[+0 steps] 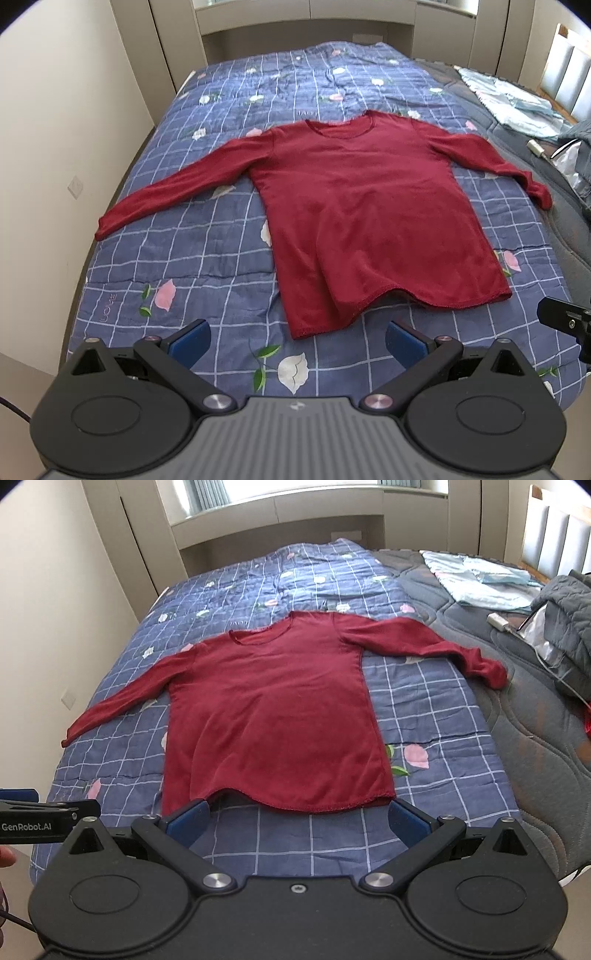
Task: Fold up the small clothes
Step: 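Move the right tool to a red sleeve cuff and close on it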
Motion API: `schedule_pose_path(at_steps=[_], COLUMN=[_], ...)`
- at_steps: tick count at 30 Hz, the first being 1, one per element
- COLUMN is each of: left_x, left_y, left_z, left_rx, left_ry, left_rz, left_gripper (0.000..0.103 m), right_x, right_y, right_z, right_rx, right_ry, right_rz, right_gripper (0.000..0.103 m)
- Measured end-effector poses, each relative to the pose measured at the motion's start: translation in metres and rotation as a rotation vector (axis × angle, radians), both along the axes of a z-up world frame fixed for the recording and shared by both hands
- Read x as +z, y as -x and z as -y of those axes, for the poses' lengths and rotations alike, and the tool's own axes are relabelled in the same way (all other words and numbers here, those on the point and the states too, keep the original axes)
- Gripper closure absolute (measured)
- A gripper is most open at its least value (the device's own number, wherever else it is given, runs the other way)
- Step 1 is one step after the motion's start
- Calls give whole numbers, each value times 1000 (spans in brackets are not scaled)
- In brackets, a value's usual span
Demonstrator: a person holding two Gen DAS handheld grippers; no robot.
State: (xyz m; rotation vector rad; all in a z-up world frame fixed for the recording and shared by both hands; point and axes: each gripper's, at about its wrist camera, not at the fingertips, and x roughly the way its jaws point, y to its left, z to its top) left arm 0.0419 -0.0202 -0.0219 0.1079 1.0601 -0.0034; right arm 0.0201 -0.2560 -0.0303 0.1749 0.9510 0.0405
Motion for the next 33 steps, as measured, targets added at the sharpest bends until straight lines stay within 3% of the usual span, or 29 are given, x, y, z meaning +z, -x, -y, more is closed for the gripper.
schedule_pose_path(at_steps=[7,13,18,23,33], left_x=[-19,-36,-48,-60,-90], left_y=[-27,-72,-131,-198,-311], left_z=[12,35,68,112,198], left_rx=[27,68,119,156,128], left_ry=[-30,-79,-120,-110,-63], left_rz=[-62,-84,-52,6,98], left_gripper=[0,0,0,0,0], right_x=[-21,-47,-70,-94,-131], right_y=[-31,-82,-142,-204,-281], right_z=[16,51,96,143,214], right_rx=[3,-27,-86,-158,-285], right_ry=[-17,-20,-39,0,86], right_rz=[-46,-67,-58,-55,-33], right_gripper=[0,0,0,0,0])
